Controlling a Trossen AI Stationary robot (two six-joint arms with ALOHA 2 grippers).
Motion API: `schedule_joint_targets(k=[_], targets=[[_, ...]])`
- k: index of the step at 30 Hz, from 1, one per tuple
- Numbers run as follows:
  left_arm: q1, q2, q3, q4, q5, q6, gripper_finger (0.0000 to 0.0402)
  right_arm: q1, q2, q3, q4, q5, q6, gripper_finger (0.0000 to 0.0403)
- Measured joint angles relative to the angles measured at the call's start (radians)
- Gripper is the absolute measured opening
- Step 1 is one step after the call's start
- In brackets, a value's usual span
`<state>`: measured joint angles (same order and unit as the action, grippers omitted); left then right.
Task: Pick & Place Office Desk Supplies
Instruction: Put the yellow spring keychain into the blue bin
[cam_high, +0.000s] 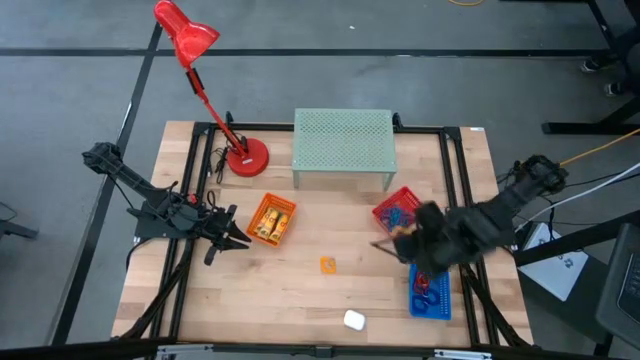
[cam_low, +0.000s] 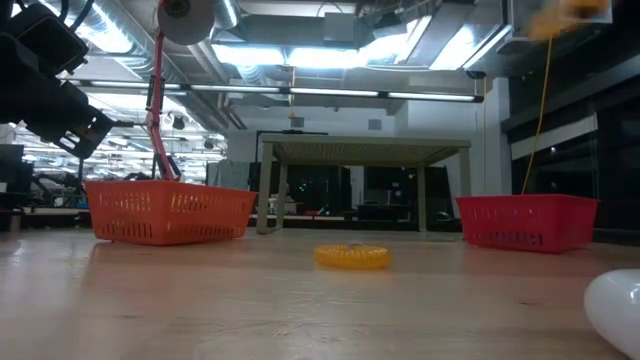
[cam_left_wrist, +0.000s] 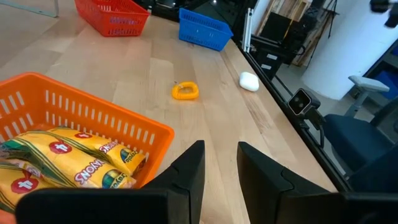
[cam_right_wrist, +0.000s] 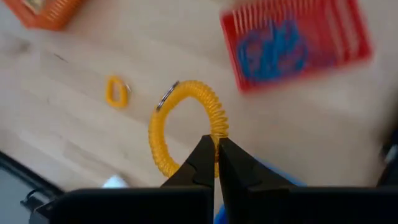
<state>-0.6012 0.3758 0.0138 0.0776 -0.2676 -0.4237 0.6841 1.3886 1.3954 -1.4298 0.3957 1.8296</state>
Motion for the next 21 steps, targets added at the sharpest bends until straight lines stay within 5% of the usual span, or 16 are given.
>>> schedule_joint_targets(k=[6, 12, 21], targets=[[0.0, 0.0, 0.0, 0.0, 0.0, 0.0, 0.009, 0.215, -0.017, -0.212, 0.164, -0.081, 0.353, 0.0005], [0.0, 0.0, 0.0, -0.001, 0.0, 0.0, 0.009, 0.278, 0.023, -0.316, 0.339, -0.17, 0.362, 0.0005], [0.0, 0.0, 0.0, -0.001, 0.0, 0.0, 0.009, 0.349, 0.058, -0.333, 0.281, -0.278, 0.36, 0.0005]])
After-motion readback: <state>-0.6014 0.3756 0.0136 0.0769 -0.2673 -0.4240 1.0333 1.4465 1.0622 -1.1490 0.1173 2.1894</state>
